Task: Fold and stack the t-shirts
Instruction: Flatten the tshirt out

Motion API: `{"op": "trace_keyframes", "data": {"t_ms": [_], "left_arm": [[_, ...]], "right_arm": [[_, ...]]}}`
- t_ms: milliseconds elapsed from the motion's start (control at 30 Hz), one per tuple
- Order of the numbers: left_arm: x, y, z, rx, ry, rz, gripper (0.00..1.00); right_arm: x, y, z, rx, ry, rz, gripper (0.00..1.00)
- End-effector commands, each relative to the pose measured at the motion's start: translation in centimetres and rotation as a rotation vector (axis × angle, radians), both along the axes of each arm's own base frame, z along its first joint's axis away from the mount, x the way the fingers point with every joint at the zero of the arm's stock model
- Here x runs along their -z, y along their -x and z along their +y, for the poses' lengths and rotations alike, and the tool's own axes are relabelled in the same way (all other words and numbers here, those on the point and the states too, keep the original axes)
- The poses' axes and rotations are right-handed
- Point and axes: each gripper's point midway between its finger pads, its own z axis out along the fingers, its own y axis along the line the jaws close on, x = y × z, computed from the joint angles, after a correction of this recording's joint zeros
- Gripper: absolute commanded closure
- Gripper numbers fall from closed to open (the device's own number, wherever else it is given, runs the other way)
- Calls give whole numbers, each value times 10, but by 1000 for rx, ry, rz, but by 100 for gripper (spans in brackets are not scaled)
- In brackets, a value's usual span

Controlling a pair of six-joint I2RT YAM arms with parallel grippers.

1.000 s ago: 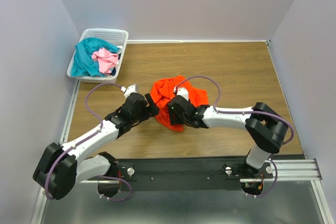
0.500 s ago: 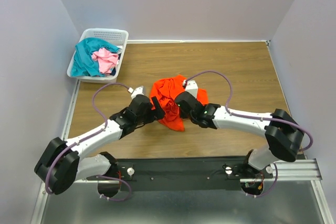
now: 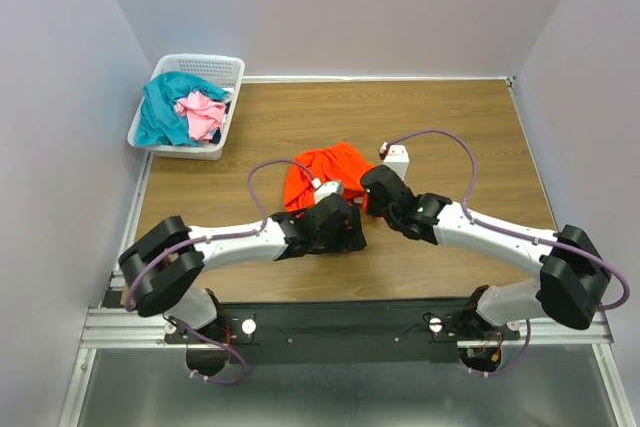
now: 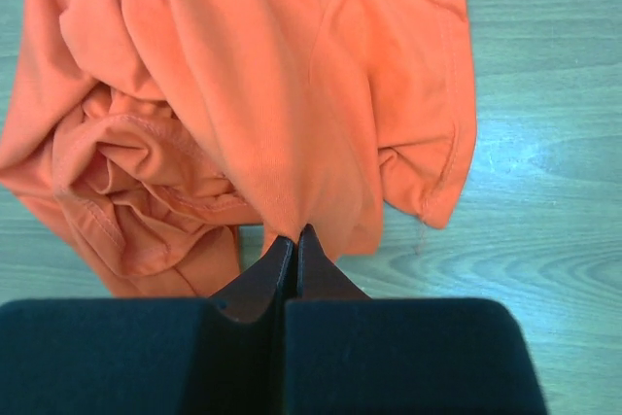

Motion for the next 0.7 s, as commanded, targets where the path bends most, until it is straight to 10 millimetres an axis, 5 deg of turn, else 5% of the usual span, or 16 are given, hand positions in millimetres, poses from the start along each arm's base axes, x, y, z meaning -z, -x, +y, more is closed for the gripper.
{"op": "trace_keyframes", "data": {"t_ms": [0,300,567,667], "left_arm": [[19,-7,1,-67,-88,46,7],[42,-11,11,-134,-227,92,20],[71,-11,37,-205,-413,130,60],[69,-10,49,-239,-448,128,100]], "right_arm": [[5,5,-15,27,19,11,96],[6,5,-20,38,22,9,96],[13,7,-21,43,23,26,95],[11,6,-23,51,24,18,95]]}}
